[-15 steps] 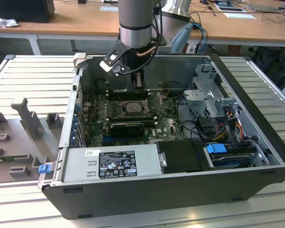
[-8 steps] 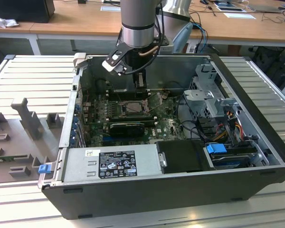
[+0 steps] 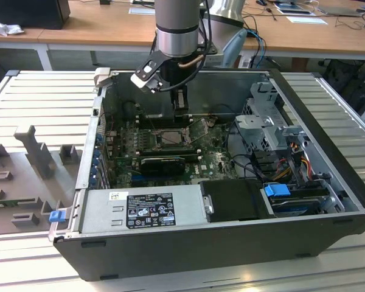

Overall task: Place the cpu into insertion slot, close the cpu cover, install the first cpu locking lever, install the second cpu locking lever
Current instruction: 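Close the cpu cover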

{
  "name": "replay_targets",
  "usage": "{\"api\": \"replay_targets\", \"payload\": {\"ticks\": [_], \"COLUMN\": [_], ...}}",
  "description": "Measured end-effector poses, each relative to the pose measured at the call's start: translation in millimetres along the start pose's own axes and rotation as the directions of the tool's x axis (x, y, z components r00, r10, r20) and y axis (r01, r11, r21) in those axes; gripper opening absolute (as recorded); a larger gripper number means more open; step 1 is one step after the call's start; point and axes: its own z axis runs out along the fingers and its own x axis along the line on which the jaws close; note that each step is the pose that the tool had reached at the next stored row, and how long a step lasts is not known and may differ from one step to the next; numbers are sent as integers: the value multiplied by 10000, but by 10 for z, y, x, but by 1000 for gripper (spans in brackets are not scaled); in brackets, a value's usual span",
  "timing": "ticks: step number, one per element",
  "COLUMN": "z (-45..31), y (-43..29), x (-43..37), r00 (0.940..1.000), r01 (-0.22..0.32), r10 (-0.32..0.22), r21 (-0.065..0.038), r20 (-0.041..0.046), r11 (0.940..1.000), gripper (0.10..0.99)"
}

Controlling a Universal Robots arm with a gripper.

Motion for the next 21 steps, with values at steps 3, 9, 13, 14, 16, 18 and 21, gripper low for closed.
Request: {"api": "replay_targets", "payload": {"ticks": [3,9,13,14,16,18,21], "z": [-12,-31,-32,-32,-27,-21,-19], "y": [7,52,79,88,162,236,330], "x": [6,30,38,39,43,46,45], "r00": [10000,9999,9998,9998,9998,9998,9998], "r01": [4,11,14,15,16,15,16], "r10": [-4,-11,-14,-15,-17,-16,-17], "r21": [1,1,3,3,6,9,14], "r20": [42,158,211,213,215,215,218], "r11": [10000,10000,10000,10000,10000,10000,10000], "gripper": [106,106,106,106,106,106,106]}}
